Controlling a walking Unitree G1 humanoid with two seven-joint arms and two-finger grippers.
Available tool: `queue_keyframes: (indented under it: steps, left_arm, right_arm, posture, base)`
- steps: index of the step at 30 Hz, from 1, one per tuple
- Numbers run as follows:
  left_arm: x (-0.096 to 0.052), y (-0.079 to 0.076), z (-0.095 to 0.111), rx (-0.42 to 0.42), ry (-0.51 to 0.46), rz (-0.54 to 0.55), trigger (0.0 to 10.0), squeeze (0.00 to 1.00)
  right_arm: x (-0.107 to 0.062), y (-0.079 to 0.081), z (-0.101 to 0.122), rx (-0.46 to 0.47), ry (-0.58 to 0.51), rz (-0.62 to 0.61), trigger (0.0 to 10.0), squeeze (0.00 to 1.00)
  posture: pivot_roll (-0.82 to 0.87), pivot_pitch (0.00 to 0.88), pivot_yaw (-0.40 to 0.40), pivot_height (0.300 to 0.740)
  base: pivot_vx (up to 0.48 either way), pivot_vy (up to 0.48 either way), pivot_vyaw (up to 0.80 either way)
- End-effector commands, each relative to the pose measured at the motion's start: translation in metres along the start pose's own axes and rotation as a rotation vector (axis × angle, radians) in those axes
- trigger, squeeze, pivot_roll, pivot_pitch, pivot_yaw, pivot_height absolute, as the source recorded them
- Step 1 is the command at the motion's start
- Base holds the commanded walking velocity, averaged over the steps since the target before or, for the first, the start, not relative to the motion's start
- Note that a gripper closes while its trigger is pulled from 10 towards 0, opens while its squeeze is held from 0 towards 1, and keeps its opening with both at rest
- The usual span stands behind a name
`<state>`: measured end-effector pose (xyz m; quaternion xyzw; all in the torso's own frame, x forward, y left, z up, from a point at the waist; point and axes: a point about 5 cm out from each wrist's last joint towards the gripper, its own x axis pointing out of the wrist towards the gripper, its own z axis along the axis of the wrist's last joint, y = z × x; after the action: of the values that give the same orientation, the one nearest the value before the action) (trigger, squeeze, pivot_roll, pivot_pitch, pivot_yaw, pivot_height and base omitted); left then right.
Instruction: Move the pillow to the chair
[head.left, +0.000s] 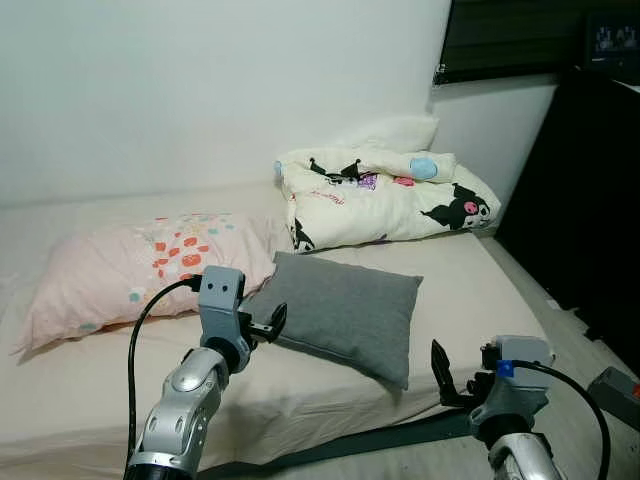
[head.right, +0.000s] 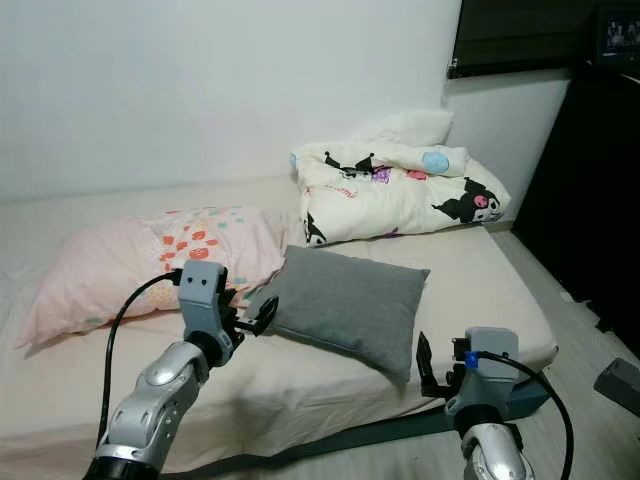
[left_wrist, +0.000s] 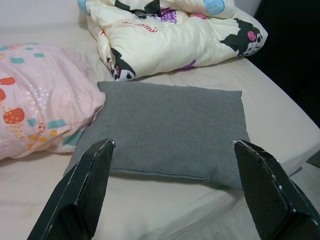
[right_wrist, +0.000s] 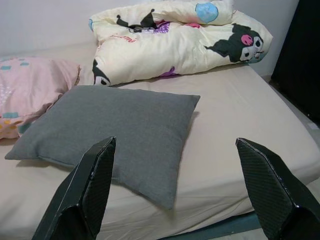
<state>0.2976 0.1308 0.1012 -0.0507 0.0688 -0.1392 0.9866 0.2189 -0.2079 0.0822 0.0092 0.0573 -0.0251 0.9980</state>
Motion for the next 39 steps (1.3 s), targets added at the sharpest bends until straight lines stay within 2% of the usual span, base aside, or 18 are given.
queue_keyframes:
  steps: [1,39]
  left_arm:
    - [-0.0003,0.0021,-0.0015,0.006,0.008,0.005,10.0,0.00]
    - [0.0031,-0.0025,-0.0011,-0.020,0.006,-0.009,10.0,0.00]
  right_arm:
    - [-0.0005,0.0005,-0.0006,0.004,0.003,0.003,10.0,0.00]
    - [0.0014,-0.0039,-0.0006,-0.017,0.009,0.016,10.0,0.00]
  posture:
    - [-0.10,0.001,0.044,0.740]
    - [-0.14,0.007,0.050,0.740]
  base:
    - [0.000,0.000,0.00]
    - [0.000,0.000,0.00]
